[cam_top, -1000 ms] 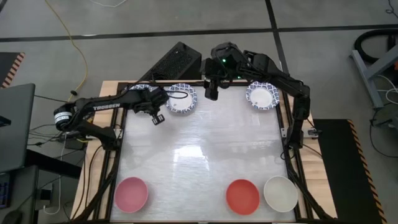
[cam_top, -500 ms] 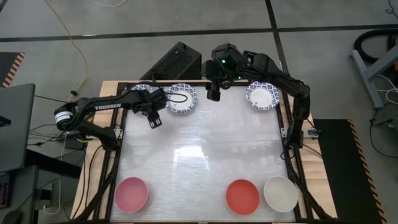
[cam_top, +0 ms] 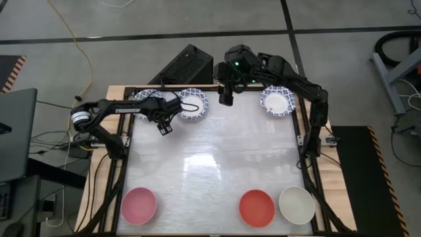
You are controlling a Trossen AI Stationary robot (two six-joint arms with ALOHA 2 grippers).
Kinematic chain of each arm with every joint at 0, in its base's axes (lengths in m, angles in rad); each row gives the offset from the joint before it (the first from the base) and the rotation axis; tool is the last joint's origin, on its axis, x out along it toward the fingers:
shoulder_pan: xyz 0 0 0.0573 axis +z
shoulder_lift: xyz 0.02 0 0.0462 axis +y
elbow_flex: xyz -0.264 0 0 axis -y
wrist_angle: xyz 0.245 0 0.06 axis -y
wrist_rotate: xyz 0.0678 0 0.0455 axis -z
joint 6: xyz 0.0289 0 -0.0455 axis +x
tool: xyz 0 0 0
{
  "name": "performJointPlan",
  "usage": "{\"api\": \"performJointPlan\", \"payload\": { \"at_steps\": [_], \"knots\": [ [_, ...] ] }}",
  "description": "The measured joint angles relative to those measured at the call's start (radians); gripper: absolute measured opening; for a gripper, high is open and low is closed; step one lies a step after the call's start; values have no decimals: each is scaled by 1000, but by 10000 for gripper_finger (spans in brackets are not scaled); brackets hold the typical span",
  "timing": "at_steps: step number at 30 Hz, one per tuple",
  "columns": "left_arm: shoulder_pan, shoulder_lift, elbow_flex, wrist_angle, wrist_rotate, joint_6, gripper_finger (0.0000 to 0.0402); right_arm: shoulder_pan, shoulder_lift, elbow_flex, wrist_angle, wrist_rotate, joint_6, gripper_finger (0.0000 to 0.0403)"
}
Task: Nest bowls inside each other
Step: Stack the blue patterned bowl on top of the blue patterned bowl
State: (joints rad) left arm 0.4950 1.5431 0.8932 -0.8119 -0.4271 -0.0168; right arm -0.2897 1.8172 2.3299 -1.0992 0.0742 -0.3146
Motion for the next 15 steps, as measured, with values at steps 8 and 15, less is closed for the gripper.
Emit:
{"api": "performJointPlan", "payload": {
  "at_steps": [8,15],
  "knots": [
    [0,79,0,5,-100,-24,234,0,0,0,0,0,1,244],
    [25,81,0,25,-73,-27,156,0,0,0,-1,0,1,244]
  ]
}}
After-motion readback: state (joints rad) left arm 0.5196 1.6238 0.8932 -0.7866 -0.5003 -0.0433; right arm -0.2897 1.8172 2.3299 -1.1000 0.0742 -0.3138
